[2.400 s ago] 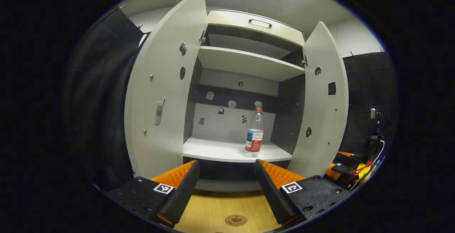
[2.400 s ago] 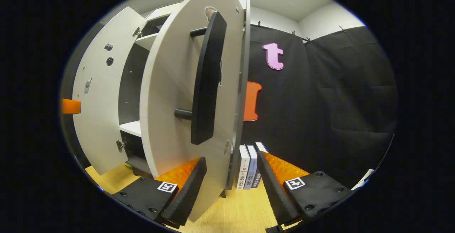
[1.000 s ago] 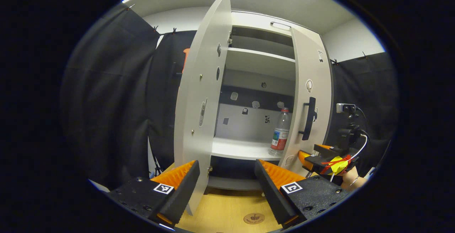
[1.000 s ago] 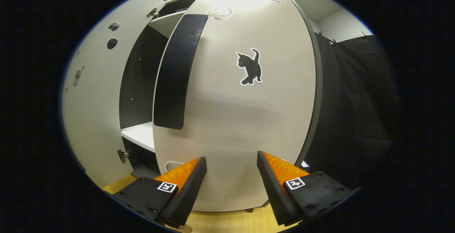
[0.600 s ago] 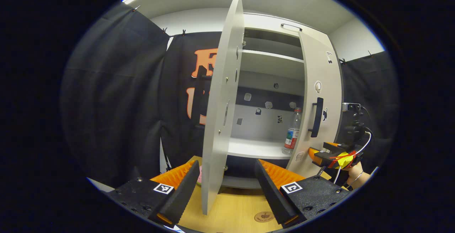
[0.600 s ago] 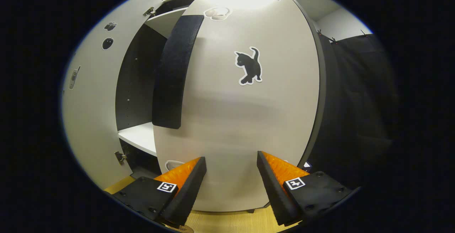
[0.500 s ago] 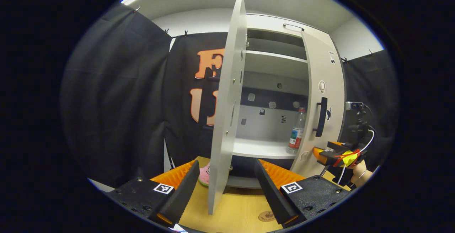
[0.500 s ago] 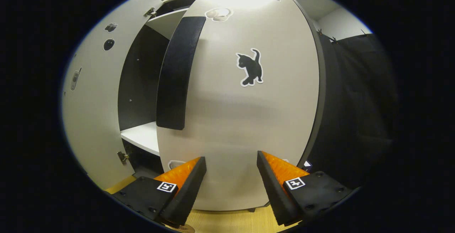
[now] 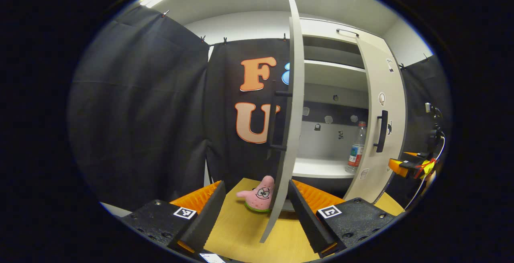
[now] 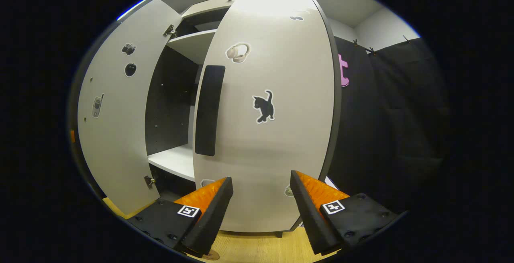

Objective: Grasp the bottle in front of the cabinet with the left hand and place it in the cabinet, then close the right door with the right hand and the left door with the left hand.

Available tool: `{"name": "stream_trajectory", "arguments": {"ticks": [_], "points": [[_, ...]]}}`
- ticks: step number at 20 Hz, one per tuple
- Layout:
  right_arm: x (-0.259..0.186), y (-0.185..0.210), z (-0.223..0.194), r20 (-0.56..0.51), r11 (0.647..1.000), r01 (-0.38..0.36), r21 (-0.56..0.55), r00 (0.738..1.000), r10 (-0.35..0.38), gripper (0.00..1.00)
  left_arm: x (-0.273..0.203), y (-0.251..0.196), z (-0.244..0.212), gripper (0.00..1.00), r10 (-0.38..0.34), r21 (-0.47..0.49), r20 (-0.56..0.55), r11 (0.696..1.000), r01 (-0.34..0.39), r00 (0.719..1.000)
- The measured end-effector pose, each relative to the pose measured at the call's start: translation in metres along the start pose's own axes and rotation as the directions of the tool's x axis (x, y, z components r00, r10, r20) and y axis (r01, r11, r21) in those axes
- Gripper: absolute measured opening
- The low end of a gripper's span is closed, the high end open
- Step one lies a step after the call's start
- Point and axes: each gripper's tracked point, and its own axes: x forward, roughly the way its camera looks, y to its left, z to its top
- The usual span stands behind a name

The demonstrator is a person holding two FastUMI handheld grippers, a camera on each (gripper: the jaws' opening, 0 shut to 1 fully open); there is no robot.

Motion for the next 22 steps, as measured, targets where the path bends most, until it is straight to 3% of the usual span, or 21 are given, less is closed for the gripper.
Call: {"name": "stream_trajectory", "arguments": {"ticks": [5,9,12,22], "points": [[-0.029,-0.018,0.013,0.023,0.999,0.027,-0.017,0.999,-0.027,0.95,0.031,0.022,-0.007,0.95,0.028,0.014,0.013,1.0,-0.028,1.0],[-0.051,-0.031,0.025,0.045,0.999,0.045,-0.014,0.998,-0.044,0.95,0.05,0.01,-0.014,0.95,-0.015,-0.02,-0.002,1.0,0.015,1.0],[-0.064,-0.044,0.03,0.046,0.998,0.066,0.004,0.997,-0.066,0.95,0.053,0.009,-0.013,0.94,-0.007,-0.005,-0.002,1.0,0.007,1.0],[-0.103,-0.081,0.043,0.078,0.991,0.123,0.05,0.989,-0.126,0.95,0.04,-0.052,-0.018,0.93,-0.144,-0.002,-0.032,0.99,0.144,0.989]]}}
